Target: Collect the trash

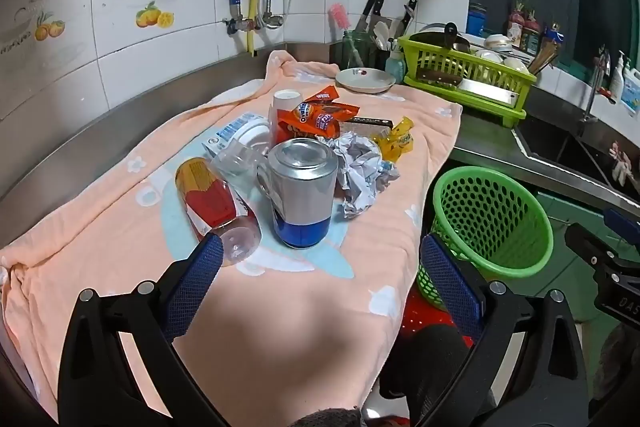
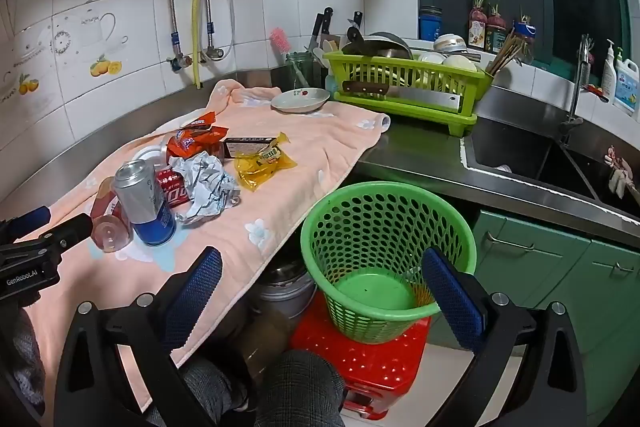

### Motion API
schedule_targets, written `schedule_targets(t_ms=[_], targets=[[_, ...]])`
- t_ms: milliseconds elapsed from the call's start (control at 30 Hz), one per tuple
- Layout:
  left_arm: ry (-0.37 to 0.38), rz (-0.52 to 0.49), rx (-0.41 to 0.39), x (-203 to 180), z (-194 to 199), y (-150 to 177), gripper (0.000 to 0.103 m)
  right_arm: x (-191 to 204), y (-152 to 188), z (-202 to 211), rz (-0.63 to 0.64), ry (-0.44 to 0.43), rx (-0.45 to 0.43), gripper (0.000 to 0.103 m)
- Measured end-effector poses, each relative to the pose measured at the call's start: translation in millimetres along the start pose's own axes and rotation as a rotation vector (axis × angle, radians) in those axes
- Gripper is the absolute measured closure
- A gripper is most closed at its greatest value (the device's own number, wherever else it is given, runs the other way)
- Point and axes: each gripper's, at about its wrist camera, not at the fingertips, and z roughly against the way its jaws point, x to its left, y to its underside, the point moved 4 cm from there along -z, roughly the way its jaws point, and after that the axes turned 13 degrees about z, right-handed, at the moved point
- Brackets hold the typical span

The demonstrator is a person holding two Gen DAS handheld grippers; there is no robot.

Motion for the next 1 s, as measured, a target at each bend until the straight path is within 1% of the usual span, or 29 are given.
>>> schedule_targets(t_ms=[33, 233, 300, 400, 1000], targets=[[0.016, 0.032, 0.030, 2.4, -2.1, -0.2, 0.006, 0.0, 0.1, -0.2, 0.000, 0.000, 0.001, 0.006], [0.027, 0.026, 0.027, 1.2, -3.8, -1.6, 0.006, -1.5, 0.4, 0.8, -0.002, 0.003, -0.003, 0.006], [0.024, 0.017, 0.014, 2.5, -2.4, -0.5, 0.006, 0.9, 1.5, -3.6, 0.000, 0.001, 0.005, 0.006], [0.024, 0.006, 0.001, -0.8, -1.2, 1.8, 0.006, -3.0, 0.9, 3.4, -0.005, 0.001, -0.001, 0.006], [0.041, -0.008, 0.001, -7.1, 3.6, -0.6, 0.006, 2.5, 1.9, -0.3, -0.006, 0.000, 0.002, 0.006]])
